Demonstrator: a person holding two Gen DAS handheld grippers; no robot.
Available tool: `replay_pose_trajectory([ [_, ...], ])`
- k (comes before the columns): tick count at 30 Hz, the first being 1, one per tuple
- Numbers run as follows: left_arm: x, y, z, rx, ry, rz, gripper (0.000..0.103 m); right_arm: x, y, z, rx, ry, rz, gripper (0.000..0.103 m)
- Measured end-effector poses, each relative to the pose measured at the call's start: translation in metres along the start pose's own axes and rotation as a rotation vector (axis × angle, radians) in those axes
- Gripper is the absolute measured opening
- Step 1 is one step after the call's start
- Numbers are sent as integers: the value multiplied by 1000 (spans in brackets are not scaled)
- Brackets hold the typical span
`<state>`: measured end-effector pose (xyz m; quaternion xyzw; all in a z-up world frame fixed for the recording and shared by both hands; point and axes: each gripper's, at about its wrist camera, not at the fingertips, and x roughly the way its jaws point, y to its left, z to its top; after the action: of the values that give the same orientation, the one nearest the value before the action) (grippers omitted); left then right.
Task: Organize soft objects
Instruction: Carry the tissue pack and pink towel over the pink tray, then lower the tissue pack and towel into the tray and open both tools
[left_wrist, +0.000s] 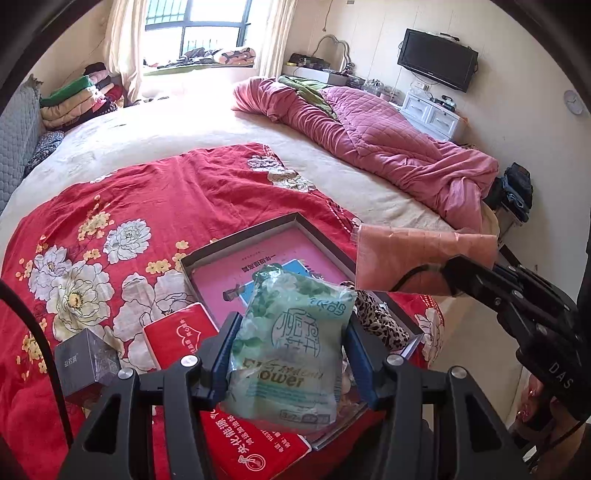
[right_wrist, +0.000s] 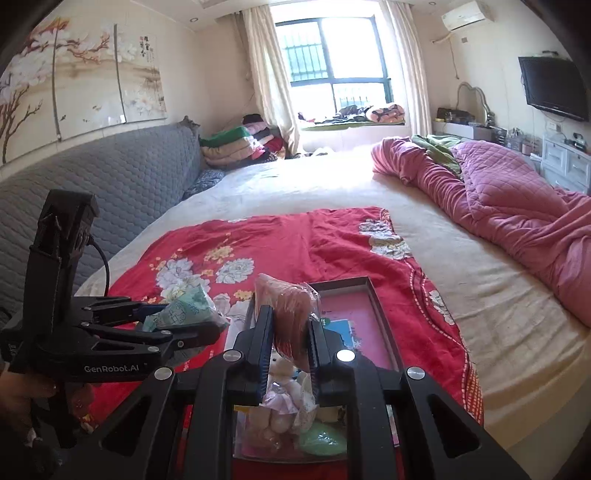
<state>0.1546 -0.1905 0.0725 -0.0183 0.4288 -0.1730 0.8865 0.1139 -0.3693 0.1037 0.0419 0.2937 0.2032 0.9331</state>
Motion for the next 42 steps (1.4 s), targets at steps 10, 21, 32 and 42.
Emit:
replay_pose_trajectory([
  [10, 26, -20, -5, 42, 42, -13, 54, 7, -13, -16, 29, 24, -17, 18],
  [21, 59, -29, -14, 68, 109, -31, 54, 28, -30, -36, 84, 81, -31, 18],
  [32, 89, -21, -23, 61, 176, -27, 55, 66, -45, -56, 168, 185, 20, 18],
  [42, 102, -9, -24, 28, 199, -34, 58, 85, -53, -62, 203, 223, 44, 39],
])
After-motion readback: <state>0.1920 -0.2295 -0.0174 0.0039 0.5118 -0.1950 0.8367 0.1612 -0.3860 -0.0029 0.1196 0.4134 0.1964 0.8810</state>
